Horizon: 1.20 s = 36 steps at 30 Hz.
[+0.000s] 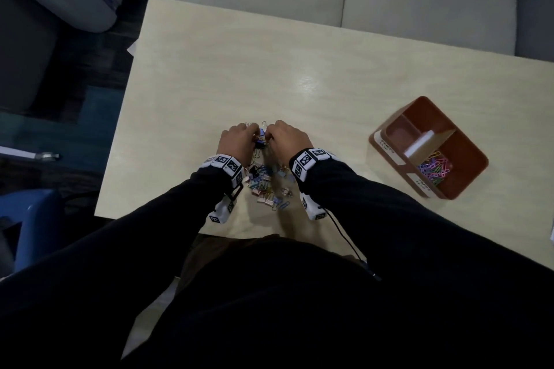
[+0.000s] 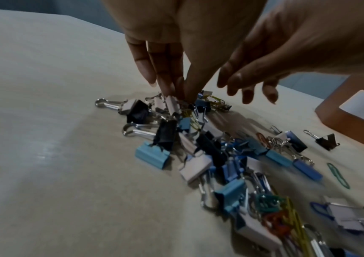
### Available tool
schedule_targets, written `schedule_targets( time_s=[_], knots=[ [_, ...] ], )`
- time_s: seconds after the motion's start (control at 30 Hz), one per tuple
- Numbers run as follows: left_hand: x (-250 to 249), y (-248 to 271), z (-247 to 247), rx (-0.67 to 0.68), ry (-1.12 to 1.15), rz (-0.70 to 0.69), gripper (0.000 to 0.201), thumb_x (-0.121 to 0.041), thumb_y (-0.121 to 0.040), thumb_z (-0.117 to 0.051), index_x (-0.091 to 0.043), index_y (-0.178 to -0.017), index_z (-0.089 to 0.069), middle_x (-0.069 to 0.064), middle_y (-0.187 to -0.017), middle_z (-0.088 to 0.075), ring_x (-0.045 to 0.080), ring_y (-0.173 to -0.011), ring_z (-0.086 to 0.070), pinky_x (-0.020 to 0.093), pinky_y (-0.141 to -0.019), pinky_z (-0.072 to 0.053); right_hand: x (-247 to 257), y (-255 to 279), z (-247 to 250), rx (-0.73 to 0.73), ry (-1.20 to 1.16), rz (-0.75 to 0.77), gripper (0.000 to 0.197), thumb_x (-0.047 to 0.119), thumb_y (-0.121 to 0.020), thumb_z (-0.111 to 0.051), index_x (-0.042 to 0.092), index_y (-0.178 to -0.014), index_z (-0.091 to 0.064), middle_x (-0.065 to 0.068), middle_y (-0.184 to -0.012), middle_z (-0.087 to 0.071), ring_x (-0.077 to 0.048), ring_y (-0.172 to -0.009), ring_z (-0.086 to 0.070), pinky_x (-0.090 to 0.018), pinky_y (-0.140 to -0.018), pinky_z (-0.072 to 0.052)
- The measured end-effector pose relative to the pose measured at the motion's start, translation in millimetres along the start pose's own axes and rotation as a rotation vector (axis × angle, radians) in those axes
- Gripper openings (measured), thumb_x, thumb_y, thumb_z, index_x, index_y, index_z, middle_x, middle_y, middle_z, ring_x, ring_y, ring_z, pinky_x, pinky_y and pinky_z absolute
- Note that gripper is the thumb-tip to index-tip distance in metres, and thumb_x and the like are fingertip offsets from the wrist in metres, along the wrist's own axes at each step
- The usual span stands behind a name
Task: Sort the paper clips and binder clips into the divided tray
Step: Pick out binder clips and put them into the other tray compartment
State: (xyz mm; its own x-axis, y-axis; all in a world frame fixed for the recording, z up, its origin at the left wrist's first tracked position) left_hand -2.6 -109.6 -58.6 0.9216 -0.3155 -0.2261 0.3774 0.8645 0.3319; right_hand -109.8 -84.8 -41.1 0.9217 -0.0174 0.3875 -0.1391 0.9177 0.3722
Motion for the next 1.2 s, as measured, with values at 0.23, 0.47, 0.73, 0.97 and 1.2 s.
schedule_targets(
  time_s=[0.23, 0.47, 0.73, 0.97, 1.2],
  knots=[
    [1, -7, -1, 0.084, 0.021, -0.02, 0.024, -0.019, -0.085, -0.063, -0.013, -0.108, -0.059, 0.016, -0.106, -0.056, 0.037, -0.099, -0.055, 0.042, -0.081, -0.042, 5, -11, -10, 0.037, 0.104, -0.027, 0.023, 0.011, -0.094, -0.048, 0.007, -0.116, -0.055, -0.014, -0.115, -0.051, -0.036, -0.097, -0.06, -0.036, -0.065, -0.036],
    [7, -6, 0, 0.09, 0.12, -0.035, 0.016, -0.017, -0.084, -0.065, -0.011, -0.098, -0.06, 0.015, -0.102, -0.055, 0.035, -0.092, -0.055, 0.04, -0.076, -0.047, -10, -8, -10, 0.034, -0.11, -0.121, 0.005, 0.013, -0.094, -0.05, 0.012, -0.097, -0.052, -0.008, -0.098, -0.06, -0.032, -0.085, -0.06, -0.04, -0.069, -0.049],
    [14, 0, 4, 0.023, 0.258, -0.01, 0.004, -0.012, -0.089, -0.059, -0.009, -0.091, -0.058, 0.011, -0.096, -0.058, 0.031, -0.087, -0.055, 0.035, -0.072, -0.043, -63, 27, 0, -0.102, -0.982, -0.466, 0.029, 0.002, -0.089, -0.03, 0.012, -0.099, -0.055, -0.012, -0.073, -0.058, -0.02, -0.052, -0.053, -0.024, -0.042, -0.043],
    [15, 10, 11, 0.014, 0.601, 0.04, 0.022, -0.009, -0.094, -0.049, -0.023, -0.106, -0.061, 0.001, -0.085, -0.065, 0.015, -0.064, -0.058, 0.029, -0.063, -0.05, -88, 36, -4, 0.022, -0.382, -0.347, 0.016, 0.019, -0.098, -0.037, 0.008, -0.097, -0.05, 0.001, -0.072, -0.056, -0.022, -0.064, -0.054, -0.034, -0.063, -0.046],
    [-12, 28, -3, 0.142, 0.713, 0.077, 0.016, -0.012, -0.094, -0.041, -0.017, -0.097, -0.056, 0.009, -0.079, -0.07, 0.029, -0.07, -0.068, 0.035, -0.064, -0.056, -85, 43, -21, 0.07, -0.075, -0.348, 0.032, 0.044, -0.093, -0.053, 0.012, -0.098, -0.053, -0.005, -0.089, -0.062, -0.027, -0.08, -0.059, -0.035, -0.068, -0.047]
  ],
)
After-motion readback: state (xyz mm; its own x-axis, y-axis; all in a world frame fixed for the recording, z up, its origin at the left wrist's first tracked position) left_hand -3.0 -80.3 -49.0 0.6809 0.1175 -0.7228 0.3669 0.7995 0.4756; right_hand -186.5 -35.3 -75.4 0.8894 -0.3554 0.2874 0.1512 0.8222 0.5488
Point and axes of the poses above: each hand's wrist, its own y-axis away from the middle knuckle, its own z-axis out of the back of the hand, x = y × z, the point moved 8 cm from there along -y, towards the middle knuckle
